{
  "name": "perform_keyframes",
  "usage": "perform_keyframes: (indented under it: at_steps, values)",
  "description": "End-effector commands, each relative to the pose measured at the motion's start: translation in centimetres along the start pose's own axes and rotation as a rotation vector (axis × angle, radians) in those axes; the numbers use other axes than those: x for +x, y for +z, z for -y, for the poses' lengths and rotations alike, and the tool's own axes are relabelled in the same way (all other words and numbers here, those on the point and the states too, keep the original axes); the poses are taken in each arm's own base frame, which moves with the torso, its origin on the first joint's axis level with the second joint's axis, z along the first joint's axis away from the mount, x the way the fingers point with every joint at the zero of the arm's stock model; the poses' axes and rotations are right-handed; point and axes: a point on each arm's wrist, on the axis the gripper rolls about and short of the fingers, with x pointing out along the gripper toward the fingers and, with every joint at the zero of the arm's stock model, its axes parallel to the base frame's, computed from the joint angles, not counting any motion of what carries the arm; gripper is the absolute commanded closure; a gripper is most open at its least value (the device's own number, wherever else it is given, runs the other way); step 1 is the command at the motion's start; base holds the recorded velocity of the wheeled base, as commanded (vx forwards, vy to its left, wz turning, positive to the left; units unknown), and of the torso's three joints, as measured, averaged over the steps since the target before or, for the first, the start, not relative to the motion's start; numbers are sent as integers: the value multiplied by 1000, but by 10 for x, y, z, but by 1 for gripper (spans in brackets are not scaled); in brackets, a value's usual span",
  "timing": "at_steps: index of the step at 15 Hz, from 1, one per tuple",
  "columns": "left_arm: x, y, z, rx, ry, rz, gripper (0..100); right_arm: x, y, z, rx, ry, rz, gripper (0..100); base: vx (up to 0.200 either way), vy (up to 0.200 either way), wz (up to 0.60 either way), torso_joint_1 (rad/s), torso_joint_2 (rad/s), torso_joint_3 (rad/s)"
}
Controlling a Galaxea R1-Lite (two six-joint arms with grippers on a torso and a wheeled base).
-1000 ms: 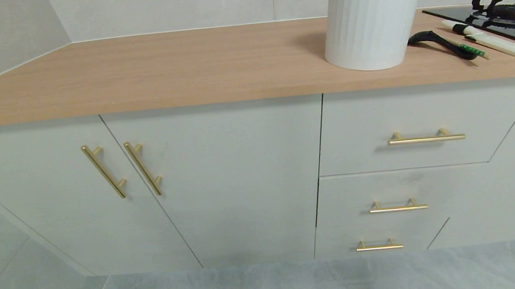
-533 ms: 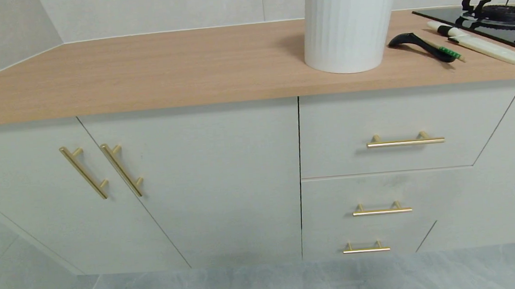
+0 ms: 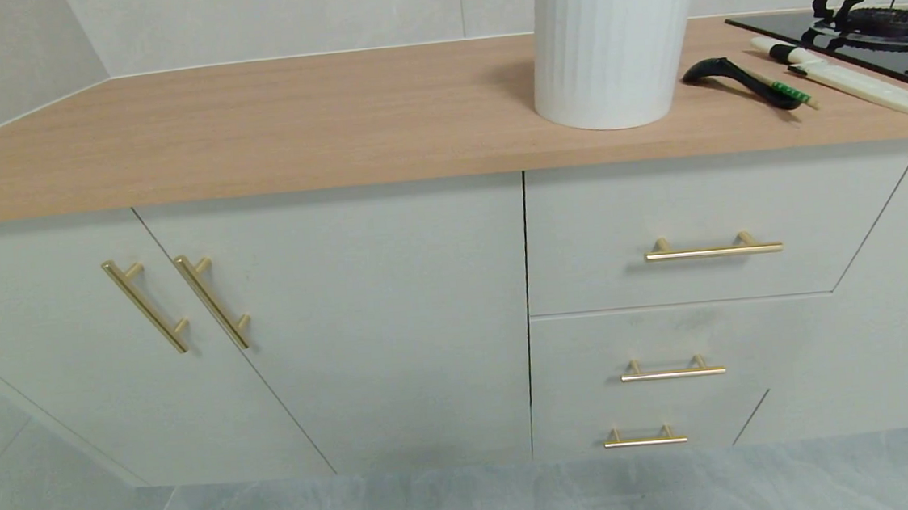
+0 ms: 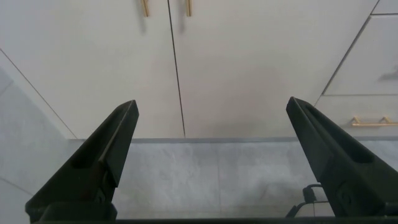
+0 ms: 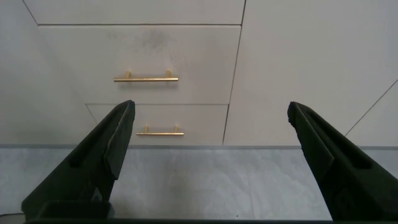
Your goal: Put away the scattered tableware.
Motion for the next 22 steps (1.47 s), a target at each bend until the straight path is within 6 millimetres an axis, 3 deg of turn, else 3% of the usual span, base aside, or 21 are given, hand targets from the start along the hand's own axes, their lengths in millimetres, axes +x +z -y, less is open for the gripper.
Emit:
perform_keyframes:
  at_steps: [1,4,5,6,8,11,15,19,22]
  values:
    - [0,0,0,0,0,0,0,0,0,0,1,0,0,0,0,0,0,0,0,0]
    - [0,0,0,0,0,-2,0,0,1,0,-2,-3,11,0,0,0,0,0,0,0]
    - [0,0,0,0,0,-2,0,-4,18,0,16,14,63,0,0,0,0,0,0,0]
    - [0,0,0,0,0,0,0,-7,48,0,85,71,93,0,0,0,0,0,0,0]
    - [0,0,0,0,0,0,0,6,70,-2,111,193,-29,0,0,0,0,0,0,0]
    - [0,0,0,0,0,0,0,68,82,-11,38,385,-379,0,0,0,0,0,0,0]
    - [0,0,0,0,0,0,0,145,84,-30,-36,454,-653,0,0,0,0,0,0,0]
    - [0,0,0,0,0,-2,0,209,51,-43,-38,436,-810,0,0,0,0,0,0,0]
    - [0,0,0,0,0,-2,0,226,32,-53,-51,455,-827,0,0,0,0,0,0,0]
